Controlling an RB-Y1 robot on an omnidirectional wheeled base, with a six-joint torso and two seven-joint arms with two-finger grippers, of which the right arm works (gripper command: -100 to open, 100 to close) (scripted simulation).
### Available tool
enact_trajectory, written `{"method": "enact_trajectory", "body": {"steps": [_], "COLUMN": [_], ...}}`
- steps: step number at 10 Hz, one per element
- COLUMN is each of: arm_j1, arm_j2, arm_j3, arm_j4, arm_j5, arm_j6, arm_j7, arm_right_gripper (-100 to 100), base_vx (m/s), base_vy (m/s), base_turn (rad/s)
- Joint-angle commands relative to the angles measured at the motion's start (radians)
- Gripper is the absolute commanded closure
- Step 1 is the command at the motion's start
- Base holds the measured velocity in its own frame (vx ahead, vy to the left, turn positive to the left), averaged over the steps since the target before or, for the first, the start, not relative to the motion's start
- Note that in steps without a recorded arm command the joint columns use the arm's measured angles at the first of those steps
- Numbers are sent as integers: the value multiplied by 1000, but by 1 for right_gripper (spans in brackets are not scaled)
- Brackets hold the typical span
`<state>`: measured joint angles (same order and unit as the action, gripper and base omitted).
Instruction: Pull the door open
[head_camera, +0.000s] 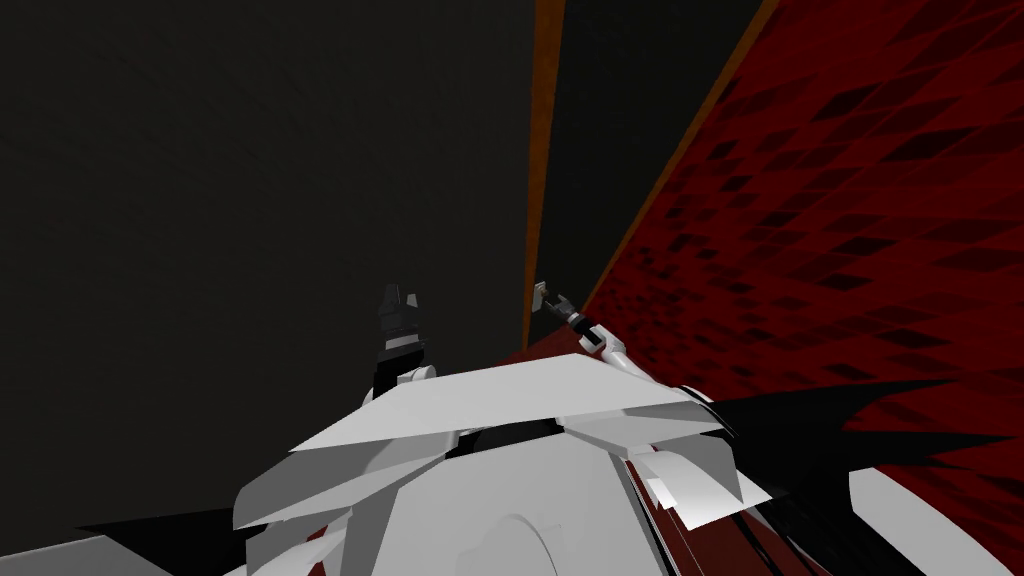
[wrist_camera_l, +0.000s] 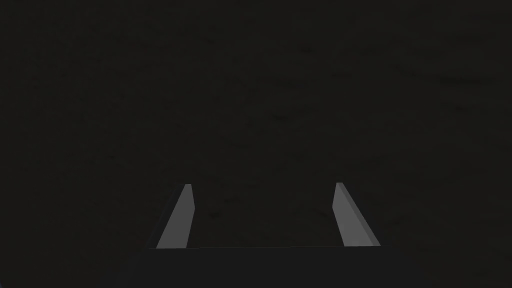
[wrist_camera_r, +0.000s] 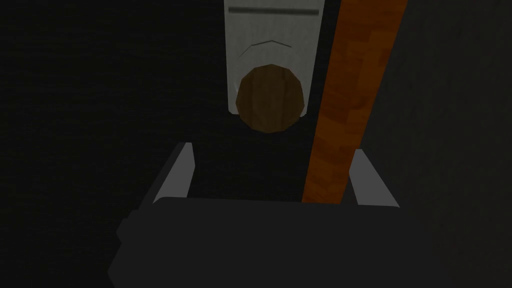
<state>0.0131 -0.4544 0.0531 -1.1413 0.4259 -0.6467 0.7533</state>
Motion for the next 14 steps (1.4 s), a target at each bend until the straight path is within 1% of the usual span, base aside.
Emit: {"method": "enact_trajectory", "body": {"steps": [1,3,4,5,10,11,12,13,14], "arm_j1": [-6,-12,-11,-11,-11,-12,-12,-12,-12], "arm_j2": [9,17,15,15,15,20,21,25,27], "arm_j3": [-4,-8,-7,-7,-7,1,4,10,14], "arm_j4": [6,10,9,9,9,4,2,-1,-3], "arm_j5": [0,-1,0,0,0,-35,-48,-74,-89], "arm_j6": [4,8,7,7,7,10,12,15,16], "arm_j7": [8,15,13,13,13,-21,-34,-59,-73], "arm_right_gripper": [-100,-100,-100,100,100,100,100,100,100], "base_vx": [192,166,20,-29,-8,-57,-52,-18,4], "base_vy": [65,34,-10,-10,-3,-49,-47,-27,-38], "base_turn": [50,56,19,-4,1,45,36,26,134]}}
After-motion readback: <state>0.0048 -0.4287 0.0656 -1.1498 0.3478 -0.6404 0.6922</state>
